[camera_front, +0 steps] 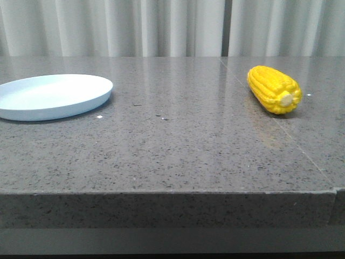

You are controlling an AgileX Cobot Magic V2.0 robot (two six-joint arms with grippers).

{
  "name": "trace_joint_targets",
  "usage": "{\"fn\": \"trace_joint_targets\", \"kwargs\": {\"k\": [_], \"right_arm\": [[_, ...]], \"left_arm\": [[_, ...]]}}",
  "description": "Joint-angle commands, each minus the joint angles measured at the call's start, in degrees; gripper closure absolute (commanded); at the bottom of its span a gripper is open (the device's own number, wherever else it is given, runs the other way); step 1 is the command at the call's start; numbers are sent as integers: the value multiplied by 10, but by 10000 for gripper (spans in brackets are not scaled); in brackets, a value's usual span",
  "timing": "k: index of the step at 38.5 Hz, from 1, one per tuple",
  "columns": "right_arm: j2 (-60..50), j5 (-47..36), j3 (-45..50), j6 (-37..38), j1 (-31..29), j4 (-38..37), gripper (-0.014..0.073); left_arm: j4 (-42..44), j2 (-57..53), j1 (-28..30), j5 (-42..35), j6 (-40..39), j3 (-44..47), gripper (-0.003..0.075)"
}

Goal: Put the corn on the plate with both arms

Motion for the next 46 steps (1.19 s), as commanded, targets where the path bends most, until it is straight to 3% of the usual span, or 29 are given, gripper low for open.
{"fn": "trace_joint_targets", "kwargs": {"k": [1, 15, 19, 25, 27, 40, 46], "right_arm": [[65, -26, -48, -6, -4, -3, 613], [151, -37, -77, -6, -4, -1, 585], [151, -43, -77, -6, -4, -1, 433], [151, -43, -77, -6, -4, -1, 29], [151, -43, -77, -6, -4, -1, -64], [151, -43, -77, -6, -4, -1, -54], [151, -43, -77, -6, -4, -1, -54]], "left_arm": [[15, 63, 1, -22, -2, -42, 741], [17, 104, 1, -43, -2, -53, 717], [17, 104, 1, -43, -2, -53, 568], [17, 104, 1, -46, -2, -53, 122], [17, 104, 1, -49, -2, -53, 26], [14, 110, 1, -59, -2, -52, 51], [-13, 177, 1, -40, -2, -90, 51]]}}
